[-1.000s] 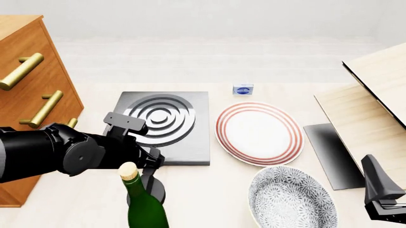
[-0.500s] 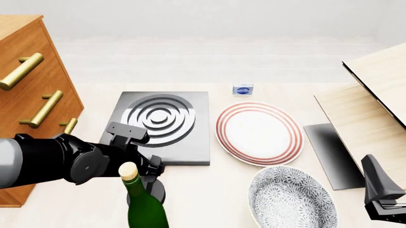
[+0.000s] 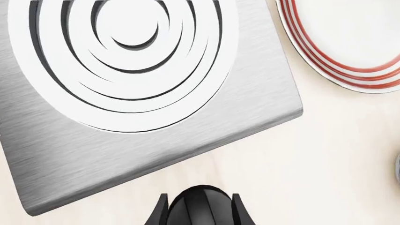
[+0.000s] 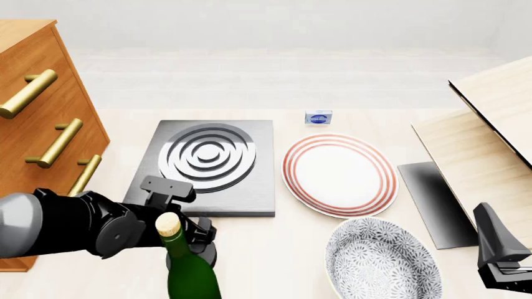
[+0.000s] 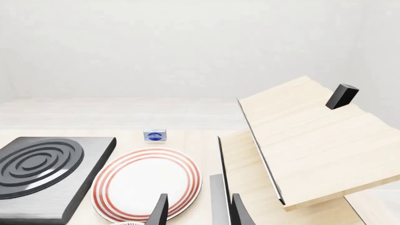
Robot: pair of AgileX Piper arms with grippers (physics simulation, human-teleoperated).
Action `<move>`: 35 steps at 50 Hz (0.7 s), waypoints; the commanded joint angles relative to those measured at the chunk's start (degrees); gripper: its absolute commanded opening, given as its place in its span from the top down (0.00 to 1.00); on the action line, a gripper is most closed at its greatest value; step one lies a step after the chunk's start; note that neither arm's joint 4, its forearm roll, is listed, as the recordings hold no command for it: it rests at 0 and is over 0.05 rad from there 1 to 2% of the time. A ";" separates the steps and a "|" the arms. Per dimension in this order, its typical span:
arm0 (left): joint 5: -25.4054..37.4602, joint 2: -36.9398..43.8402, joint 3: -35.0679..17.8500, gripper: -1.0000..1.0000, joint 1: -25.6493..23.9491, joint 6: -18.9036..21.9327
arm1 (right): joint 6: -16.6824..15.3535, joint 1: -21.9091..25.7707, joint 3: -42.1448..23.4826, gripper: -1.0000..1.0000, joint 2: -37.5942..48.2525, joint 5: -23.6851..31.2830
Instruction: Turn on the stove.
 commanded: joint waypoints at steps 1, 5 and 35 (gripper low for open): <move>-1.70 0.70 1.44 0.00 -0.54 -1.42 | 0.00 -0.01 0.00 0.00 0.00 0.00; -2.10 0.83 1.86 0.00 -0.57 -1.66 | -0.01 -0.01 0.00 0.00 -0.04 0.02; -3.78 1.51 3.64 0.00 3.72 -0.28 | 0.00 -0.01 0.00 0.00 0.00 0.00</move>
